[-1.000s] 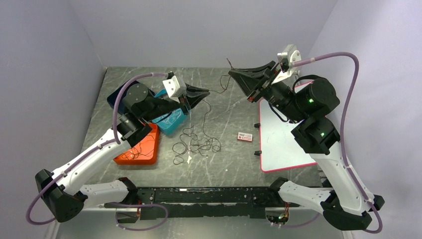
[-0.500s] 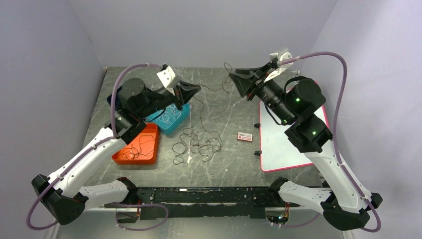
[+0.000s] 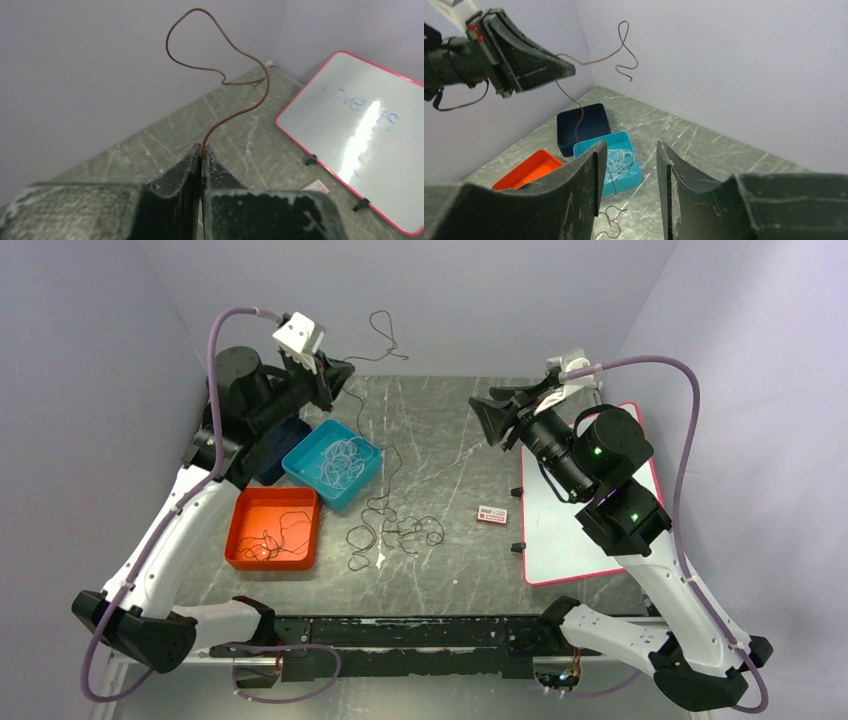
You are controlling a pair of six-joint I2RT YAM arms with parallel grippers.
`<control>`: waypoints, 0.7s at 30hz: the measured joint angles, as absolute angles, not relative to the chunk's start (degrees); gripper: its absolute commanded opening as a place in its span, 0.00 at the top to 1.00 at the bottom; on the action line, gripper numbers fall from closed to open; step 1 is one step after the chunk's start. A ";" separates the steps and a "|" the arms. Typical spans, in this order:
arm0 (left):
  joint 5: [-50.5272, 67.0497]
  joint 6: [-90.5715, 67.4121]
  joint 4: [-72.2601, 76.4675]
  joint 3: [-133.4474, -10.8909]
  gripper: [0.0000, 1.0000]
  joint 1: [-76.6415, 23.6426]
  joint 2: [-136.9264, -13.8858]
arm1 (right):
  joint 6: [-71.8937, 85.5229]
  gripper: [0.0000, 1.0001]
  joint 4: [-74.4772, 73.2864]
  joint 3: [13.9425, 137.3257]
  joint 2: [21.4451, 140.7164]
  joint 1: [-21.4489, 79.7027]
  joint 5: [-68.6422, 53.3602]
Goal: Untangle the cables
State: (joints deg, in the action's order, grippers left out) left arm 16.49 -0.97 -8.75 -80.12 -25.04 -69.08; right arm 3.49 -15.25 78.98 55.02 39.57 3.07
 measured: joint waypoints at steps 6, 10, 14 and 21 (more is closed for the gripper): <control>12.27 0.97 -15.51 -87.15 0.93 -20.60 -74.50 | 3.66 0.55 -15.92 76.82 54.63 39.57 2.83; 9.19 2.52 -18.37 -90.35 0.93 -16.47 -77.67 | 4.45 0.55 -15.92 74.32 54.50 39.57 1.54; 7.79 3.57 -19.68 -92.95 0.93 -11.20 -80.14 | 5.96 0.55 -15.75 71.72 54.24 39.57 -0.08; 6.33 5.50 -19.84 -95.59 0.93 -1.52 -82.85 | 7.62 0.55 -15.51 69.28 54.02 39.57 -1.98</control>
State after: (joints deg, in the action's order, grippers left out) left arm 6.33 5.50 -19.84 -95.59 -1.52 -82.85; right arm 7.62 -15.51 69.28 54.02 39.57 -1.98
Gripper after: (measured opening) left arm 0.076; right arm 0.447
